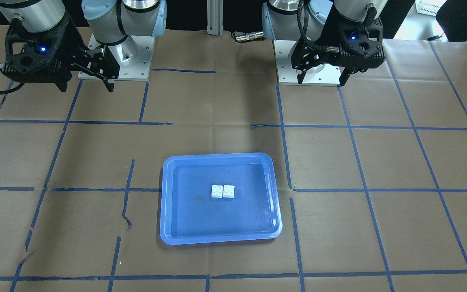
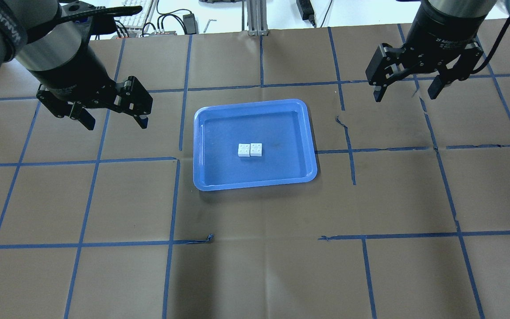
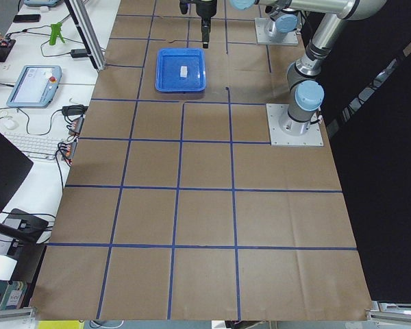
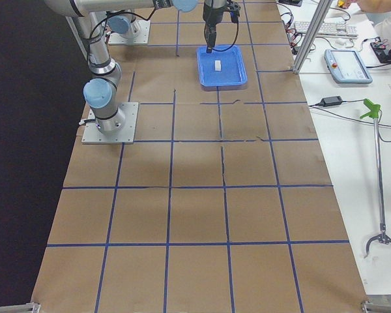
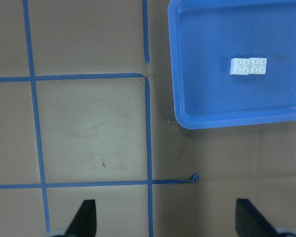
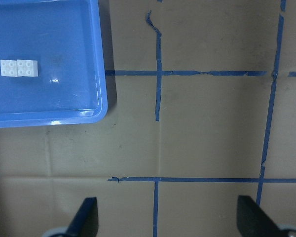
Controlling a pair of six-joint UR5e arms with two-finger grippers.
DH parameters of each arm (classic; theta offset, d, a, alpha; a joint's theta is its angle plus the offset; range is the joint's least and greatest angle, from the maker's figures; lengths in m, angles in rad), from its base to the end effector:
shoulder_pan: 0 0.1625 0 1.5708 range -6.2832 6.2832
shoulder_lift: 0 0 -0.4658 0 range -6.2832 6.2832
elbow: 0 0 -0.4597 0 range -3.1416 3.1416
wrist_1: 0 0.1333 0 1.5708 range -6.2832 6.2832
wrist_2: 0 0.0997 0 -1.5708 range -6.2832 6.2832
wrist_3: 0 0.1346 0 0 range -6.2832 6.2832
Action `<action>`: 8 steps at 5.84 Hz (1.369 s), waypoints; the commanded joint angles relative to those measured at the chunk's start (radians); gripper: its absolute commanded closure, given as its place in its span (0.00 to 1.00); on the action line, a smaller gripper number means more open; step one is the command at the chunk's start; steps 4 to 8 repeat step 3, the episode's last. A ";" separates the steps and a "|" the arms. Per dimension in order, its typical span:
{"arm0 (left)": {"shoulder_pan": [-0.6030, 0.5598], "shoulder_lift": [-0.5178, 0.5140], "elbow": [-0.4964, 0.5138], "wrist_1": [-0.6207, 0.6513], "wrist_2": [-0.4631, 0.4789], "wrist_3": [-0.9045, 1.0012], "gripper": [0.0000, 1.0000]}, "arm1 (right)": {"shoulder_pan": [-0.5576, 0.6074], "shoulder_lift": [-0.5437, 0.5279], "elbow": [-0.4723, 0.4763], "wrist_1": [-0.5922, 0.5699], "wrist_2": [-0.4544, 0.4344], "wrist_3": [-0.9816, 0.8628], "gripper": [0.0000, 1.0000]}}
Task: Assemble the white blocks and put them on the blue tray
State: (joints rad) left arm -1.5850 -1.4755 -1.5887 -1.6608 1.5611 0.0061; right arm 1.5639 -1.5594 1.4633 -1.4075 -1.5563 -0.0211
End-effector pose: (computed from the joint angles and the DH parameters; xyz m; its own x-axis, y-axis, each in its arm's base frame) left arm -0.1419 -0.5100 0.5259 -0.9997 0.0202 0.0098 0.0203 0.9997 0.0126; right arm 0.1314 -0.5542 0.5314 -0.9998 -0.0132 -0.0159 -0.0142 0.9977 0.0668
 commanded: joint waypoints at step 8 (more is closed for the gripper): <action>0.000 0.015 0.000 -0.007 0.002 -0.002 0.01 | 0.010 0.004 0.002 0.001 0.001 0.006 0.00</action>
